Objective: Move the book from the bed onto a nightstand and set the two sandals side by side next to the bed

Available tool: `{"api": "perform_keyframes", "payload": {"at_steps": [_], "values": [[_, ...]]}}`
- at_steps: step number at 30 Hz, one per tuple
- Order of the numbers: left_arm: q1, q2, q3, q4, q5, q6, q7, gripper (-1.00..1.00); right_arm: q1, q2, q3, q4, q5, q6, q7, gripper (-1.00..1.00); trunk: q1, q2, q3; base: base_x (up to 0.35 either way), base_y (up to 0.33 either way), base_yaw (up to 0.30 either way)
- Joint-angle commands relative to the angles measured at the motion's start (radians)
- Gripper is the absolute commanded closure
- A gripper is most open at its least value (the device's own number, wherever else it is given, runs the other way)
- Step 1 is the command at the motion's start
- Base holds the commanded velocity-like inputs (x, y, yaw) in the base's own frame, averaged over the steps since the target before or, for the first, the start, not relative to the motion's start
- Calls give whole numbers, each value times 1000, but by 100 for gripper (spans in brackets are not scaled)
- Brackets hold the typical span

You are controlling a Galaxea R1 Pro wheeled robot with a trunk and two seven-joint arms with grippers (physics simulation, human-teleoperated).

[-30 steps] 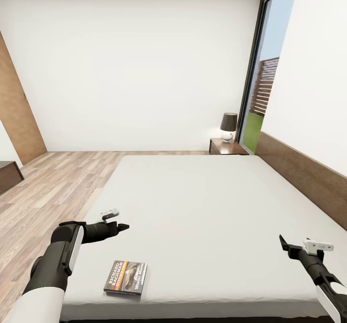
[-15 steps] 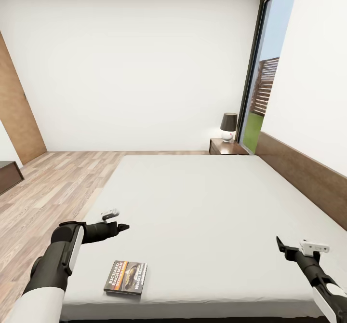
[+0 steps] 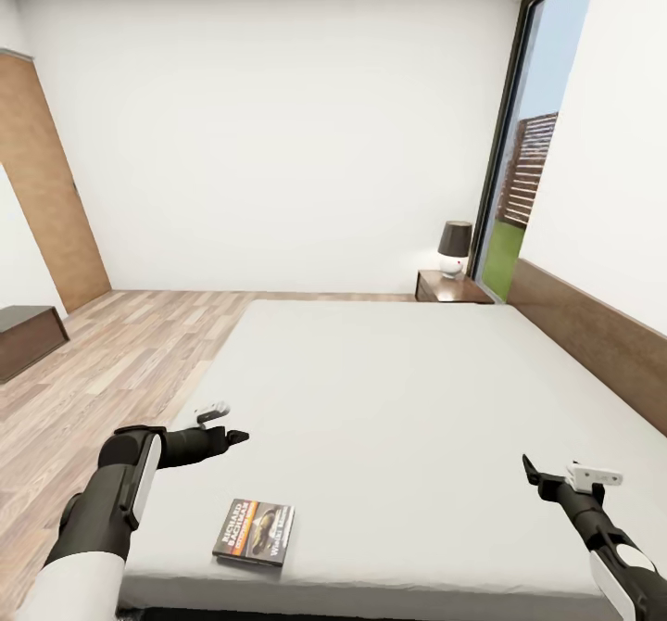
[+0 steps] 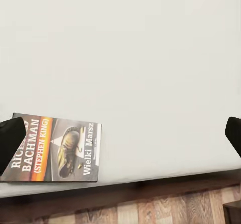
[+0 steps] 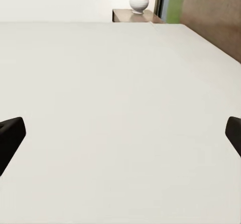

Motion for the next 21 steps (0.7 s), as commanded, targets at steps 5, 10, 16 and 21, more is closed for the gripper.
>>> {"api": "perform_keyframes", "payload": {"at_steps": [5,10,16,21], "values": [[-1,-1,2,0,-11,3,-10,-100,-1,0,-2,3,-10,-2,9,-100,0,-1,0,0,0,48],[-1,-1,-2,0,-11,3,-10,-100,-1,0,-2,4,-10,-2,9,-100,0,-1,1,0,0,101],[-1,-4,-9,2,-11,2,-10,-100,-1,0,-2,4,-12,-2,9,-100,0,-1,1,6,0,129],[-1,-16,-15,43,-14,-2,-5,-100,-1,0,-2,4,-12,-2,9,-100,0,-1,1,186,0,18]]}}
